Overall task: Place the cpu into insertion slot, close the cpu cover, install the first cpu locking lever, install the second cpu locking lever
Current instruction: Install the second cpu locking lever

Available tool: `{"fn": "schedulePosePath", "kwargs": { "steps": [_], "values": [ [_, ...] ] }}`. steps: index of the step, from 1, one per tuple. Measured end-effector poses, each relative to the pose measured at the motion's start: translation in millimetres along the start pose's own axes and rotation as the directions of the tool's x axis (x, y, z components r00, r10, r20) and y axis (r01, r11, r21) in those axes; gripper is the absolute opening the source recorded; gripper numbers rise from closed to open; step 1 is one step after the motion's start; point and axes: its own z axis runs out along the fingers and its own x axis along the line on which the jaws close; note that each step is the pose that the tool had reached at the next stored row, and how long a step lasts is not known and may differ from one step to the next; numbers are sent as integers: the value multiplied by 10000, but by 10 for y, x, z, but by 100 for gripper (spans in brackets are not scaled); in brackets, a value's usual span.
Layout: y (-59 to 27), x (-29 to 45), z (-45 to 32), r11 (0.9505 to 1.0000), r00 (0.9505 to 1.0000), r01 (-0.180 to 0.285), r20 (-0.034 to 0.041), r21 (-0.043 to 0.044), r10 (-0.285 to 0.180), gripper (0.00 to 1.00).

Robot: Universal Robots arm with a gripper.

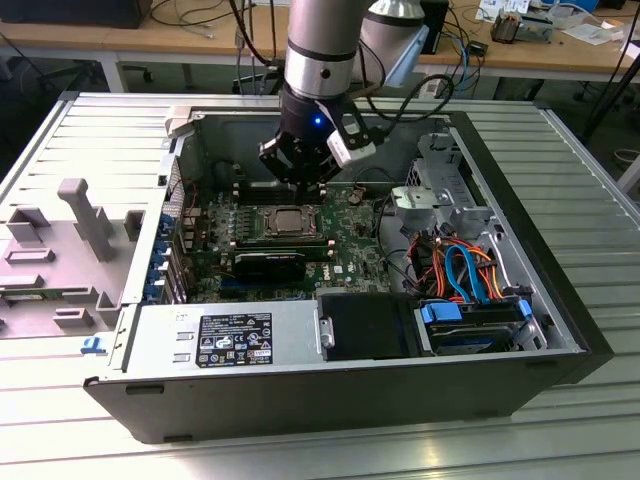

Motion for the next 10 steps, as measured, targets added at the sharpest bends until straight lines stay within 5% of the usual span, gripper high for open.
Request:
{"fn": "schedulePosePath", "kwargs": {
  "steps": [1,2,3,10],
  "values": [
    [0,1,0,10000,9997,-7,263,15,6,11],
    [0,2,0,10000,9990,-11,440,26,10,11],
    [1,4,0,10000,9986,-14,537,31,13,11],
    [0,5,0,10000,9984,-14,564,33,13,11]
  ]
}}
